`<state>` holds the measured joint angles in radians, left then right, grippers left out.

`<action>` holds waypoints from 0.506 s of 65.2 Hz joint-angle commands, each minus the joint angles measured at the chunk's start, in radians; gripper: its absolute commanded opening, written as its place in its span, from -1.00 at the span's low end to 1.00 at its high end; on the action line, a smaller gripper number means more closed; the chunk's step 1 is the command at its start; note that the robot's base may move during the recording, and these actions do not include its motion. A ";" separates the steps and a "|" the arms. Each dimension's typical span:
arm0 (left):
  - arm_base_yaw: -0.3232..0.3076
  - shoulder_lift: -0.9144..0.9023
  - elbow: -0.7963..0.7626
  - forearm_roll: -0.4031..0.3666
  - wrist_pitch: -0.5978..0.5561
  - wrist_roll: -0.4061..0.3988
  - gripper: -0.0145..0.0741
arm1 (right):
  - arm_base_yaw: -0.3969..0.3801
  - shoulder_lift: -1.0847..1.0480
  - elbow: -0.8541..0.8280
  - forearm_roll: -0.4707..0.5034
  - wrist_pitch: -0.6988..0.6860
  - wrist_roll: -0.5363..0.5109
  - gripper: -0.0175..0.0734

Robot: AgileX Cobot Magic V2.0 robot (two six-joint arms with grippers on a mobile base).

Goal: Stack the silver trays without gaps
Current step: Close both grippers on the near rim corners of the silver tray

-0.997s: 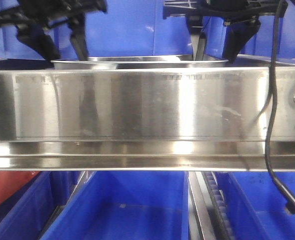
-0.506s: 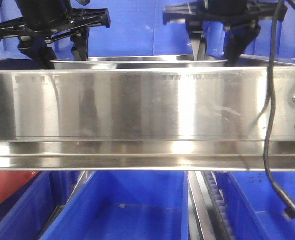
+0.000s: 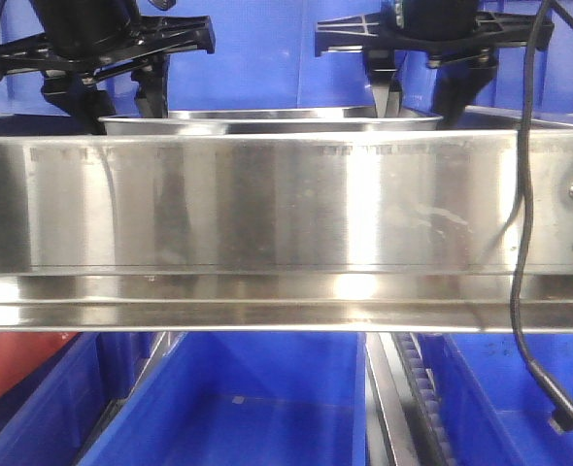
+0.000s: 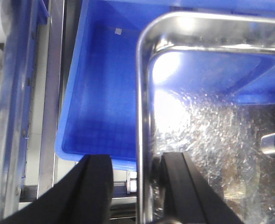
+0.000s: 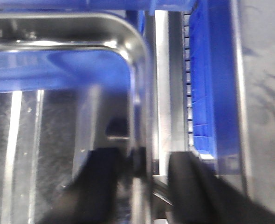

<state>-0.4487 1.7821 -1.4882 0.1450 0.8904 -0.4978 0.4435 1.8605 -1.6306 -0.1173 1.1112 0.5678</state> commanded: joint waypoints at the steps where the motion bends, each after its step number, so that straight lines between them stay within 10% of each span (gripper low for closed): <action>1: -0.004 -0.001 0.001 -0.007 0.010 0.002 -0.29 | -0.002 0.000 -0.007 0.000 0.007 -0.002 -0.47; 17: -0.015 -0.001 0.001 -0.014 0.012 0.006 -0.73 | -0.002 0.000 -0.007 0.000 0.003 -0.002 -0.65; 33: -0.023 -0.008 -0.006 -0.008 0.013 0.010 -0.71 | -0.002 -0.007 -0.035 0.000 0.013 -0.002 -0.65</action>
<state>-0.4590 1.7821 -1.4900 0.1426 0.8884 -0.4978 0.4435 1.8605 -1.6455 -0.1149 1.1152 0.5754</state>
